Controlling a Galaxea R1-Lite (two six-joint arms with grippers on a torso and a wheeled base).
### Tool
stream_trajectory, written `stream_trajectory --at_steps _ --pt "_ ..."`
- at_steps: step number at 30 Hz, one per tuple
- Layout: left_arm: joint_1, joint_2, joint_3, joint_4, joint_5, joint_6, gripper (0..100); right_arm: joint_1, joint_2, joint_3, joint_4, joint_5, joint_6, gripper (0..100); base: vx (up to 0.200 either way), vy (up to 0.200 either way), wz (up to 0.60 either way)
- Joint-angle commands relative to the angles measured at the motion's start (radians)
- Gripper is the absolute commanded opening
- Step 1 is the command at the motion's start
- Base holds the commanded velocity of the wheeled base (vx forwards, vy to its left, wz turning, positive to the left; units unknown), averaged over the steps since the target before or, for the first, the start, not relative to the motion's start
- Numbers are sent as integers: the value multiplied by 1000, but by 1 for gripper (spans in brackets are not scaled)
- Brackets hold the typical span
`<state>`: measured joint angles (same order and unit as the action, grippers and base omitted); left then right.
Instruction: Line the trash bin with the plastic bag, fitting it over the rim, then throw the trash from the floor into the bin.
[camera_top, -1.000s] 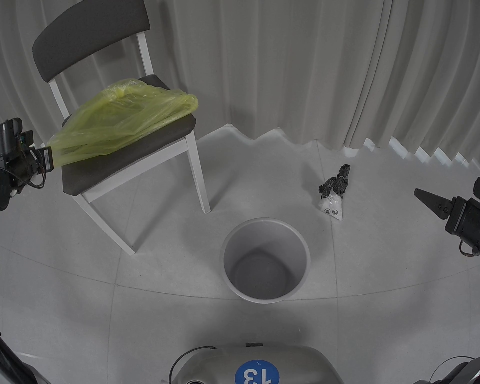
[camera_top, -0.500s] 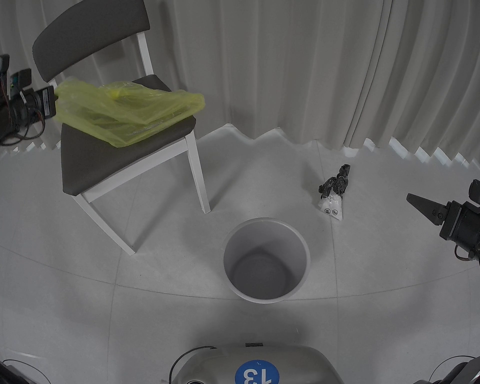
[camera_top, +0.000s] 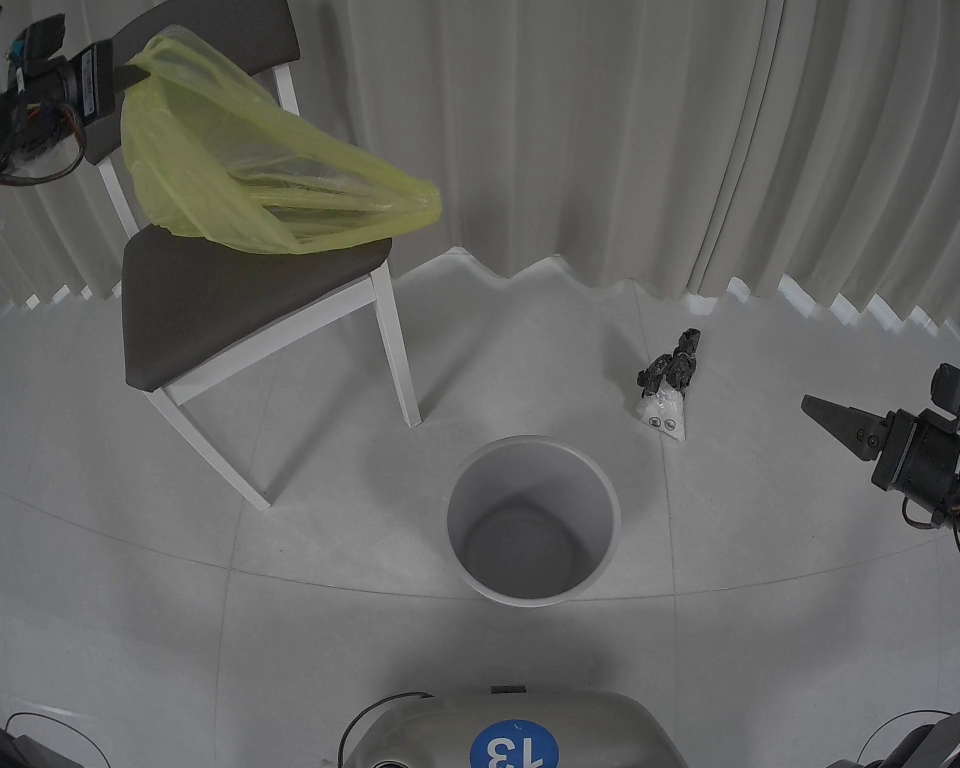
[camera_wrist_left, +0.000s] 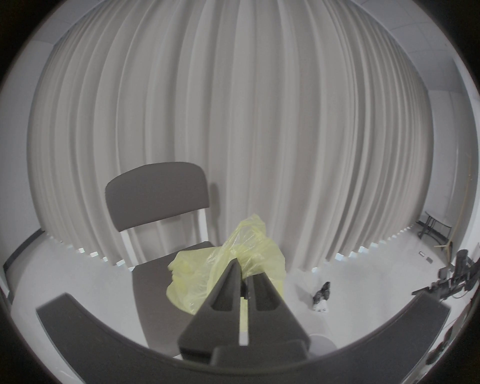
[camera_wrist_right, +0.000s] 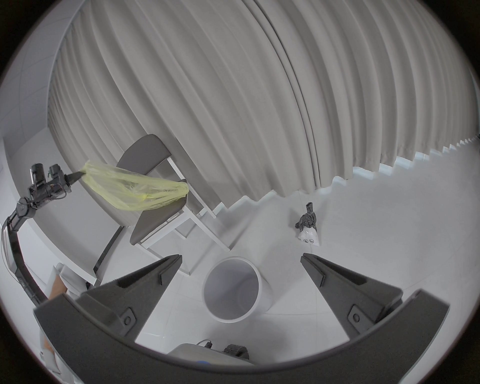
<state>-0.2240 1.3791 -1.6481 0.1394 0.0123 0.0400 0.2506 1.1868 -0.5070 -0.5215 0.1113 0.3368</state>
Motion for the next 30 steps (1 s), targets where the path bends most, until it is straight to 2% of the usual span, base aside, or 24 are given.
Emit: stream_trajectory --at_steps 1,8,15,20,24,30 --pt "-97 -17 -38 16 6 0 0 35 0 7 -2 -18 1 100 0 0 0" --pt "-192 0 -101 49 9 0 0 84 4 13 -2 -45 11 100 0 0 0" --pt "-235 1 -137 89 8 0 0 114 22 8 -3 -56 28 100 0 0 0" --pt "-276 3 -164 92 8 1 0 194 94 -15 -61 -97 30 100 0 0 0" --pt "-307 1 -173 106 6 1 0 222 194 -73 -106 -136 25 100 0 0 0" --pt "-350 -6 -167 115 6 1 0 240 283 -182 -98 -139 27 100 0 0 0"
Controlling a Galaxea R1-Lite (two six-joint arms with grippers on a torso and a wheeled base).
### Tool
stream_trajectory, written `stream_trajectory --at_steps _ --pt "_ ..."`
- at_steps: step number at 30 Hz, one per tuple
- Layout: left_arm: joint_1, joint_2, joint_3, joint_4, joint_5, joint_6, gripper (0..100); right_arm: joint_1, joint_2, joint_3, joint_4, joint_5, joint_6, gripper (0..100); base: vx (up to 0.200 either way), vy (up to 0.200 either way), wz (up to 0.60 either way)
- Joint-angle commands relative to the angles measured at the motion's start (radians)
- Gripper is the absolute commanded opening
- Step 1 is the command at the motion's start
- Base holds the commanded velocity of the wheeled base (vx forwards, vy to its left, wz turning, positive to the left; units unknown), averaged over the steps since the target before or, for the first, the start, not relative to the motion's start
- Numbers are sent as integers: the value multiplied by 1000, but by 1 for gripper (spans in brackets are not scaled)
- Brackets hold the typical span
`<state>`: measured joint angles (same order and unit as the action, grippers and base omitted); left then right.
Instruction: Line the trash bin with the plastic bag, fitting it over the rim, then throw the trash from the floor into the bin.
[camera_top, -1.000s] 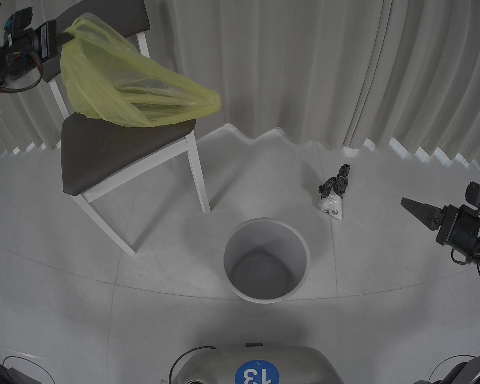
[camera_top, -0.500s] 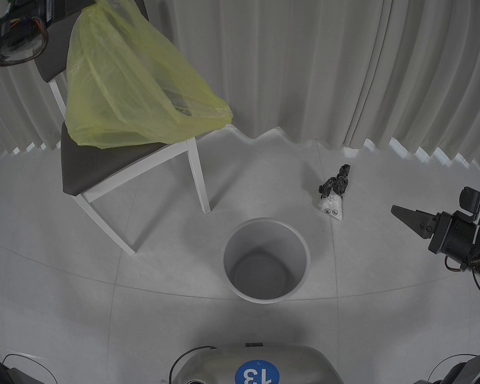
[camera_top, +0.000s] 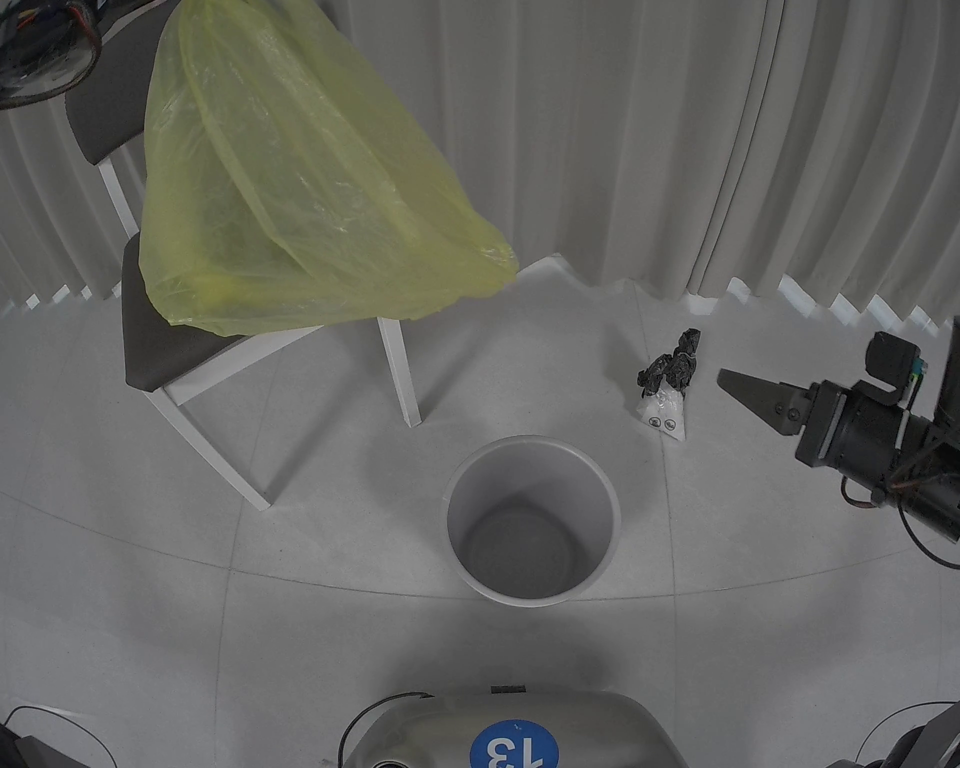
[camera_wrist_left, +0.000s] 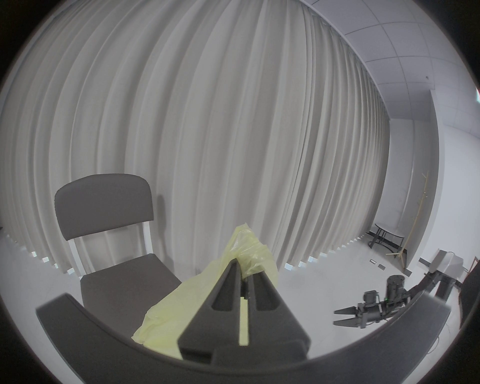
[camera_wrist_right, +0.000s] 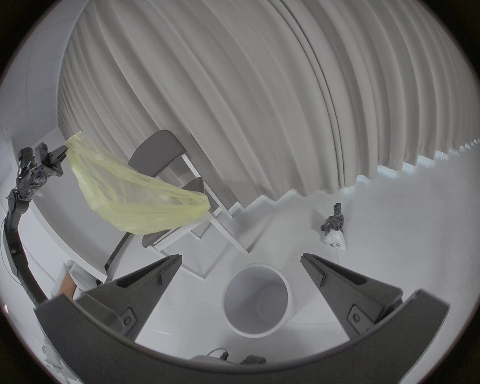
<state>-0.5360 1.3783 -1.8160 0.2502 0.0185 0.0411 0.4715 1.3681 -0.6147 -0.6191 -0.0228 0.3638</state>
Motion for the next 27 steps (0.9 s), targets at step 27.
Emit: stream_trajectory --at_steps 27 --pt "-105 -36 112 -6 -84 -36 0 53 282 -292 9 44 145 100 0 0 0"
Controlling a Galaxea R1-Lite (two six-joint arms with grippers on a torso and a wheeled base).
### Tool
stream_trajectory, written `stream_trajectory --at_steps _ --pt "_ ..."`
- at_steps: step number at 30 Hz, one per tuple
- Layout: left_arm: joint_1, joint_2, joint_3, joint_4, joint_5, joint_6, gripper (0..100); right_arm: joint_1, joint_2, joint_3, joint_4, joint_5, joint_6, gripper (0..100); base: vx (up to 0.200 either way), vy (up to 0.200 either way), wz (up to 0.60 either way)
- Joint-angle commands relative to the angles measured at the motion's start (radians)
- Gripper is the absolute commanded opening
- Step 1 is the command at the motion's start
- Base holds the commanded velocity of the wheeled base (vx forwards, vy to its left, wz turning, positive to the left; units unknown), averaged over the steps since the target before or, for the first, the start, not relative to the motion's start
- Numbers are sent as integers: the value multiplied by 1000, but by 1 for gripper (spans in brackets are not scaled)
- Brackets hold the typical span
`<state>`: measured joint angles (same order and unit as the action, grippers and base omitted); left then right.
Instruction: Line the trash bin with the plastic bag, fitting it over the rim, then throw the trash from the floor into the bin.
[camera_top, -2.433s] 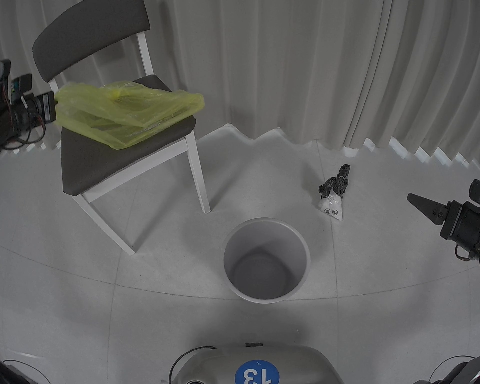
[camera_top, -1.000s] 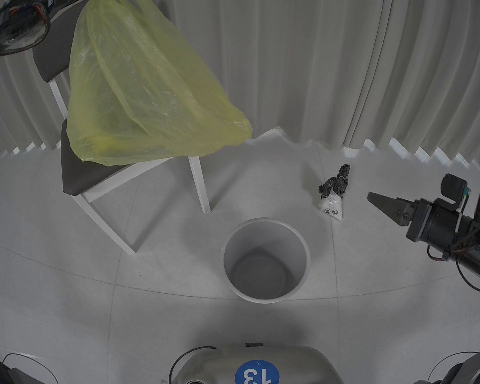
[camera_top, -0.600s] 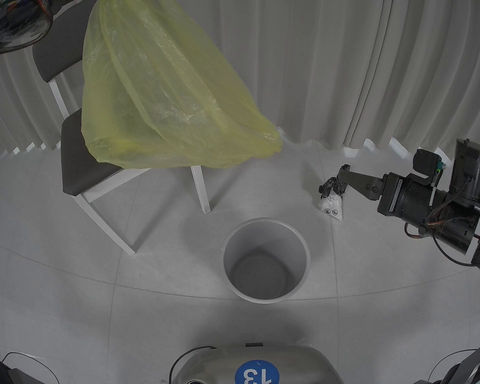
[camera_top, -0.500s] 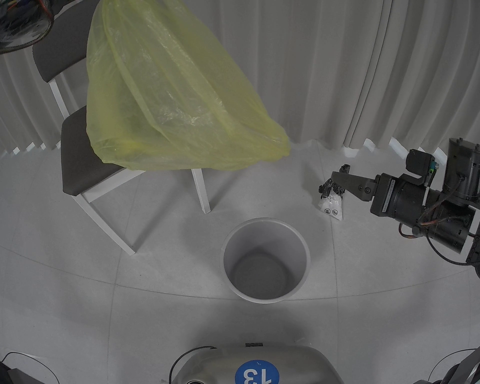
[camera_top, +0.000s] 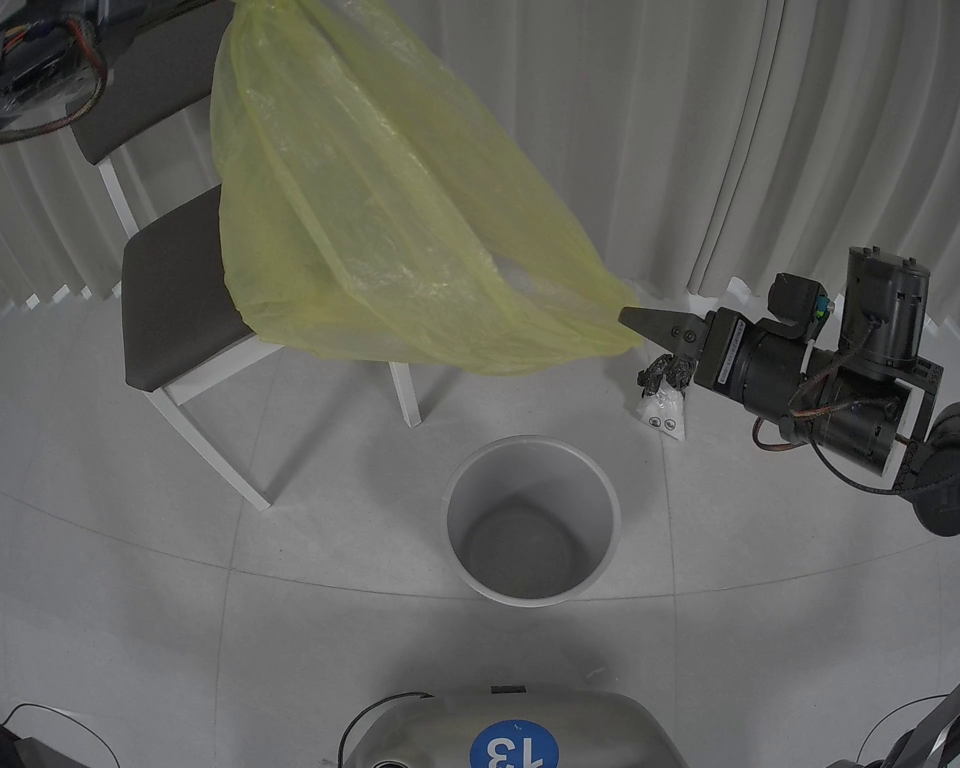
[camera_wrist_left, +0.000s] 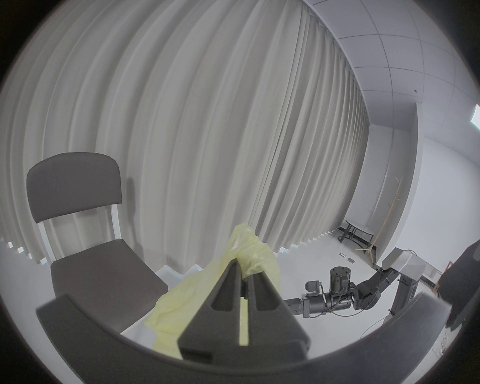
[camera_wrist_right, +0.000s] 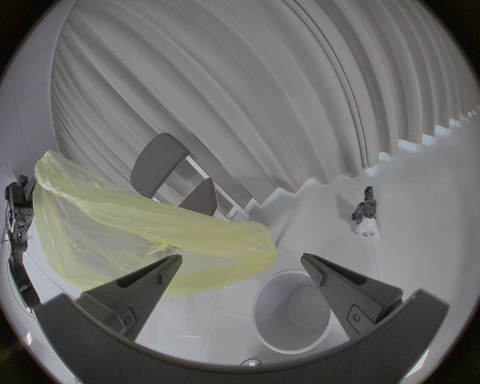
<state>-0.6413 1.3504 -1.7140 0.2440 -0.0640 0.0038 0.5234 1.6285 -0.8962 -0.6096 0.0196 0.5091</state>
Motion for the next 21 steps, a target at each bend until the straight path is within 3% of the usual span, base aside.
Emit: stream_trajectory --at_steps 1,21 --pt "0 -7 10 -2 -3 1 0 0 34 -17 -1 7 0 100 0 0 0" --pt "-1 -2 10 -57 -28 -2 0 3 139 -27 -1 10 3 100 0 0 0"
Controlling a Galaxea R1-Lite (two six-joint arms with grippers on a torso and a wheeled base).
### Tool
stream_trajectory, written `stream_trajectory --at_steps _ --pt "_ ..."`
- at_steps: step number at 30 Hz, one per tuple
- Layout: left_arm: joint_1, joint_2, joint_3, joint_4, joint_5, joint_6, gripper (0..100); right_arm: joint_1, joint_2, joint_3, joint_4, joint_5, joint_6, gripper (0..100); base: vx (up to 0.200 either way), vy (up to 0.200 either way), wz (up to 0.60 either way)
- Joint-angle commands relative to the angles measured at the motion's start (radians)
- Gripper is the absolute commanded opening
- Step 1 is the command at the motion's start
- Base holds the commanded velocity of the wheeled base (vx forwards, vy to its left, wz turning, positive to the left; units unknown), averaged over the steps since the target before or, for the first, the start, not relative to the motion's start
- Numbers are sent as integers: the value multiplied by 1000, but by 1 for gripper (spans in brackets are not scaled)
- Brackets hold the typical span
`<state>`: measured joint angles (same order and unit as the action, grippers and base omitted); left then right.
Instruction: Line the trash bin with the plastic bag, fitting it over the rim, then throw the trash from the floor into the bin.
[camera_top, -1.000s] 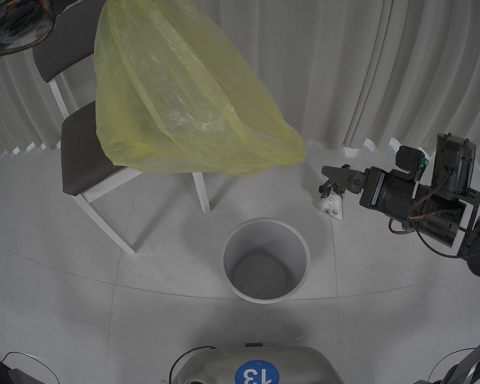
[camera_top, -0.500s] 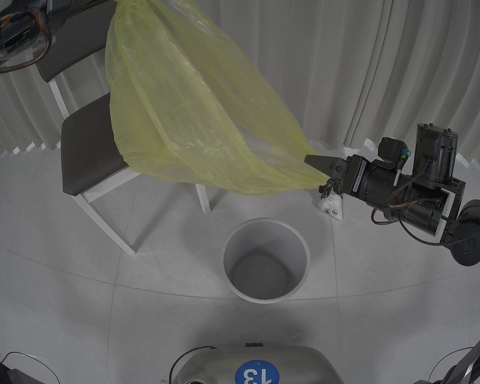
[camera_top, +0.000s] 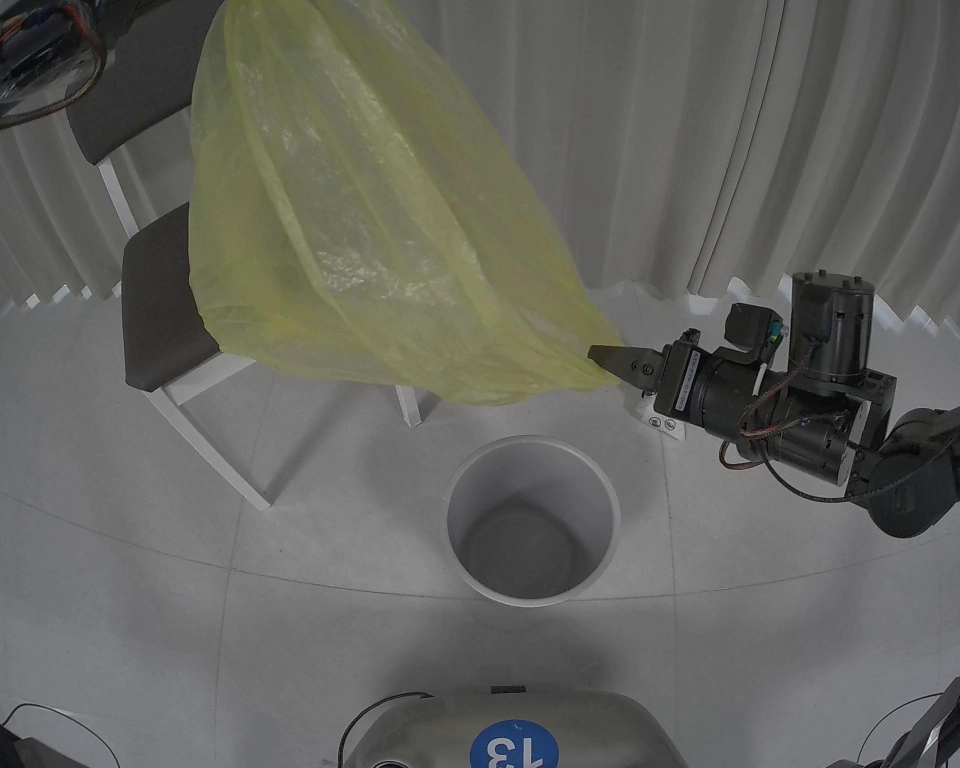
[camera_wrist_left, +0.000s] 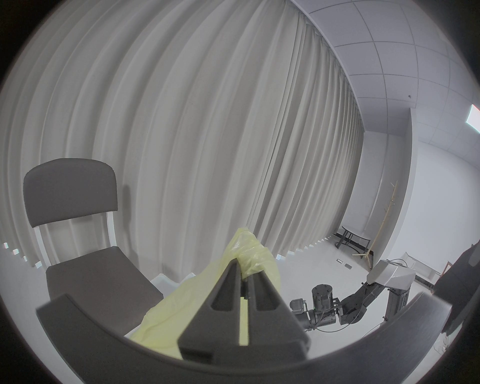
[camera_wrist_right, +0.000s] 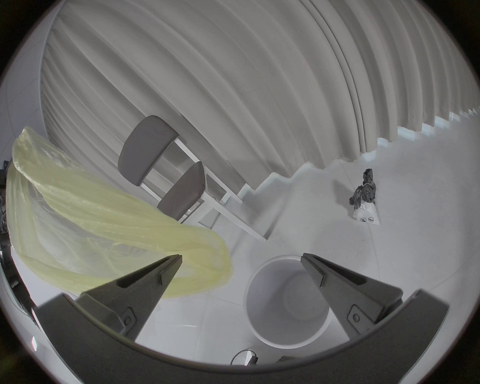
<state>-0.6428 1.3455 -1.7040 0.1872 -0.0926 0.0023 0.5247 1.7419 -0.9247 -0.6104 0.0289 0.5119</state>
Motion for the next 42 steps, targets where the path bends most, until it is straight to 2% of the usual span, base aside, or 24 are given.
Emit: stream_trajectory --at_steps 1,8,22,26,42 --pt "0 3 0 -2 1 -1 0 1 44 -5 -5 0 5 100 0 0 0" --pt "0 3 0 -2 -3 -2 0 34 68 -8 -57 34 65 100 0 0 0" --pt "0 1 -2 -2 -4 -2 0 52 148 -22 -120 39 91 100 0 0 0" --pt "0 1 0 -3 -9 -4 0 63 137 -19 -152 77 128 100 0 0 0" --pt "2 3 0 -2 -9 -2 0 55 139 7 -152 65 119 100 0 0 0"
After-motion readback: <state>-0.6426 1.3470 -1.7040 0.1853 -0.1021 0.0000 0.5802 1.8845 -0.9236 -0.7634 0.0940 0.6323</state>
